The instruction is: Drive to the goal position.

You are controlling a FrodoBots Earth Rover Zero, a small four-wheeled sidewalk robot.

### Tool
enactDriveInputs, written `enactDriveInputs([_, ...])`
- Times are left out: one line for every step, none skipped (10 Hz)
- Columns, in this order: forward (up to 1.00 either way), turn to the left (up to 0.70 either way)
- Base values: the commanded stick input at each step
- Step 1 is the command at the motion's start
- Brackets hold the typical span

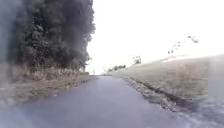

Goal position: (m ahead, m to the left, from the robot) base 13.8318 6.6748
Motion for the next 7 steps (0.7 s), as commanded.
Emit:
enactDriveInputs([1.00, 0.00])
enactDriveInputs([1.00, 0.00])
enactDriveInputs([1.00, 0.00])
enactDriveInputs([1.00, 0.00])
enactDriveInputs([1.00, 0.25])
enactDriveInputs([1.00, 0.35])
enactDriveInputs([1.00, 0.23])
